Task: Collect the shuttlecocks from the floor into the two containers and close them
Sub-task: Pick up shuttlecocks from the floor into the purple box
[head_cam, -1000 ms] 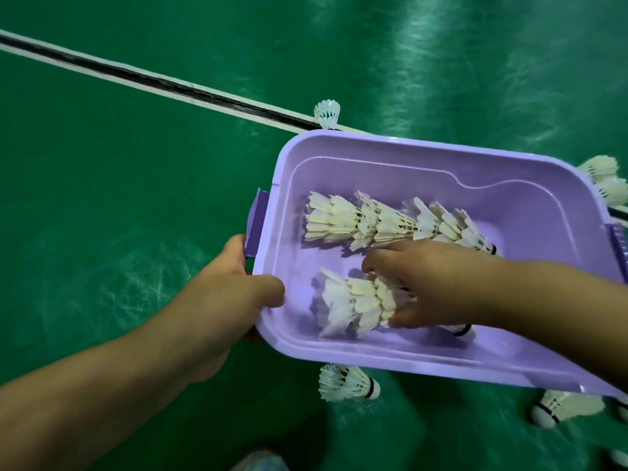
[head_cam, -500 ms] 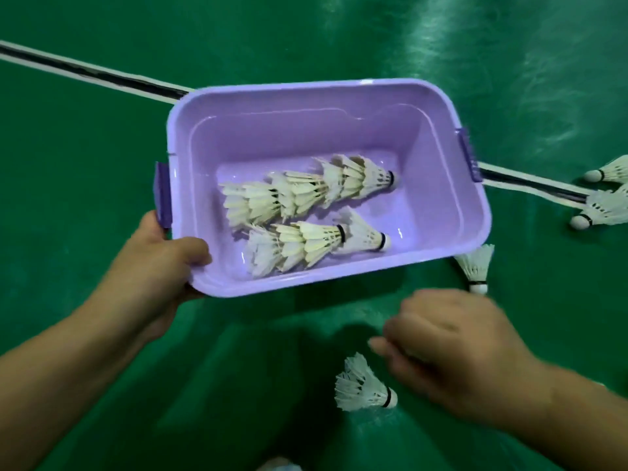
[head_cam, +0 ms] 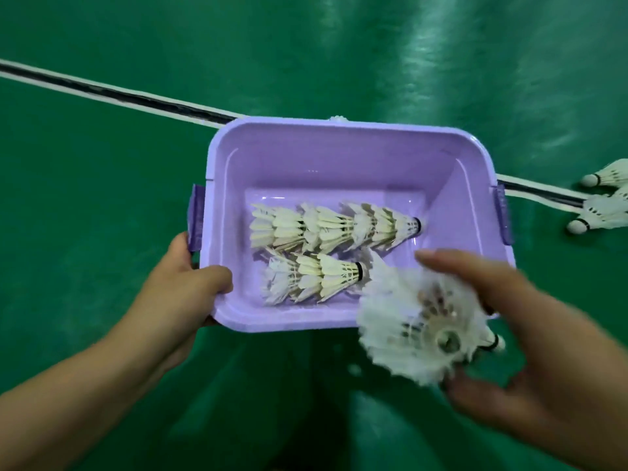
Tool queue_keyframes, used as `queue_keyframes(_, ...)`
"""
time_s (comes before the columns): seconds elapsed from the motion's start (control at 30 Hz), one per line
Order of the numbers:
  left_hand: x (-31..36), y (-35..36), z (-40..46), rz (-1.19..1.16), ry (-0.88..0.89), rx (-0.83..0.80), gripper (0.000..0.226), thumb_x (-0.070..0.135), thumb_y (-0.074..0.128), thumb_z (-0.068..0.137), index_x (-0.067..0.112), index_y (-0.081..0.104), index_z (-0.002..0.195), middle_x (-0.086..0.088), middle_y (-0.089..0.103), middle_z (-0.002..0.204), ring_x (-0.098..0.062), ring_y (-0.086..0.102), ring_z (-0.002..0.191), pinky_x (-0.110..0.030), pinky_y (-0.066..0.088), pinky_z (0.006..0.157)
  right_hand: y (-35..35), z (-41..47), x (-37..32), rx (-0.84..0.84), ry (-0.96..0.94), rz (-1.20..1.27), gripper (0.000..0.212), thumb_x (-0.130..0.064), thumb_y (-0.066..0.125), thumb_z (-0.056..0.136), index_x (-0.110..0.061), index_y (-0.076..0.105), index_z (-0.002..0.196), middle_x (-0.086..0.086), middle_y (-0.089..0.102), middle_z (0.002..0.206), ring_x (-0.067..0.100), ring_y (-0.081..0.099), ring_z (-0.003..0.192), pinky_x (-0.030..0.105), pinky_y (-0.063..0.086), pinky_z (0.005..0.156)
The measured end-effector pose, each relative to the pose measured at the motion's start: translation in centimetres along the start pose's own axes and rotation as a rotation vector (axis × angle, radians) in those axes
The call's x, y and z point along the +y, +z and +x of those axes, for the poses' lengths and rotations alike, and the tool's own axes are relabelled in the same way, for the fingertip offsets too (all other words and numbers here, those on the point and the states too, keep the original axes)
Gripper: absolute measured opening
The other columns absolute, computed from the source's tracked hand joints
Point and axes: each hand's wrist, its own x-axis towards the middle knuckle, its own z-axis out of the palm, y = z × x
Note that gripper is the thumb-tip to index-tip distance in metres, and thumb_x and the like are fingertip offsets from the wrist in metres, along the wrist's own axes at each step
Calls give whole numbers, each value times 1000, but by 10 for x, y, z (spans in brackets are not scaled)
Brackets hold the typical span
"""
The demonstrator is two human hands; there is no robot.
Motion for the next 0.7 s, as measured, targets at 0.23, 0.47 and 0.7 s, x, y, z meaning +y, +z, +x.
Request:
queue_keyframes(0.23, 2, 27, -16, 16, -46, -93, 47, 3, 53, 57, 25, 53, 98, -9, 65, 90, -29, 57, 70, -33, 41, 60, -61, 9, -1, -317, 344, -841, 63, -30, 60, 75, -29, 29, 129, 2, 59, 106, 26, 58, 89, 34, 52, 75)
queue_keyframes(0.47, 3, 37, -27, 10, -61, -126, 41, -15, 43, 83, 25, 52, 92, -7, 65, 87, -27, 58, 66, -29, 42, 56, -31, 29, 20, -382, 307, -849, 60, -1, 56, 81, -23, 33, 133, 4, 57, 114, 25, 52, 88, 31, 41, 67)
queue_keyframes(0.7, 0, 28, -24, 3, -107, -125, 50, 3, 51, 51, 24, 55, 97, -11, 67, 89, -29, 59, 67, -32, 43, 59, -16, 15, 22, -247, 131, -479, 57, -9, 58, 83, -23, 31, 132, 10, 58, 116, 27, 55, 91, 28, 38, 67)
